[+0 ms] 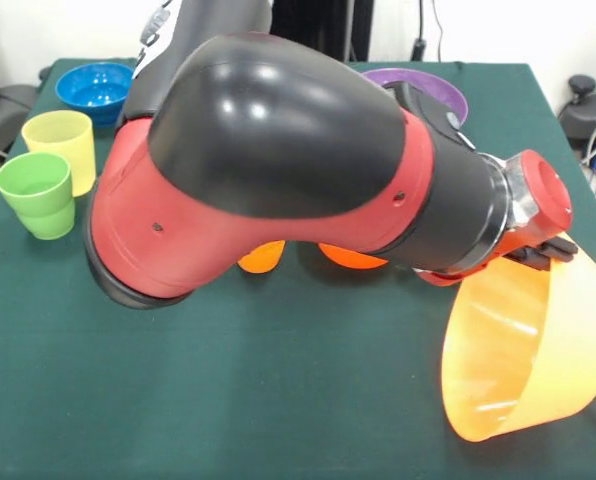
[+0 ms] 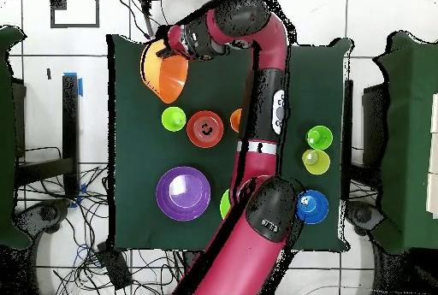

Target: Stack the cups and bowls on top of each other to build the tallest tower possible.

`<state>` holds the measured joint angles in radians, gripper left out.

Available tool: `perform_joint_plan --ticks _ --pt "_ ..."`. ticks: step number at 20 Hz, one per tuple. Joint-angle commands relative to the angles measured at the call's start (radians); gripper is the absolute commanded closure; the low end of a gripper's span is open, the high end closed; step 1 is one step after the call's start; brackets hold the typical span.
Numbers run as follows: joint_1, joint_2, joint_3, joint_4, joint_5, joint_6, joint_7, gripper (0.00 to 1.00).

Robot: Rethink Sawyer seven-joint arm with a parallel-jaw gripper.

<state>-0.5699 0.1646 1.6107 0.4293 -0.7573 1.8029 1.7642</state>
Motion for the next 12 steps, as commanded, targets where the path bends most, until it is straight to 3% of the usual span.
perform_joint_plan --ticks 1,12 --pt "-0.003 0.06 -0.092 -0.144 -0.144 0.103 -0.307 1.0" --pt "-0.015 0.089 -0.007 -0.198 -0.25 0.15 -0.423 1.0"
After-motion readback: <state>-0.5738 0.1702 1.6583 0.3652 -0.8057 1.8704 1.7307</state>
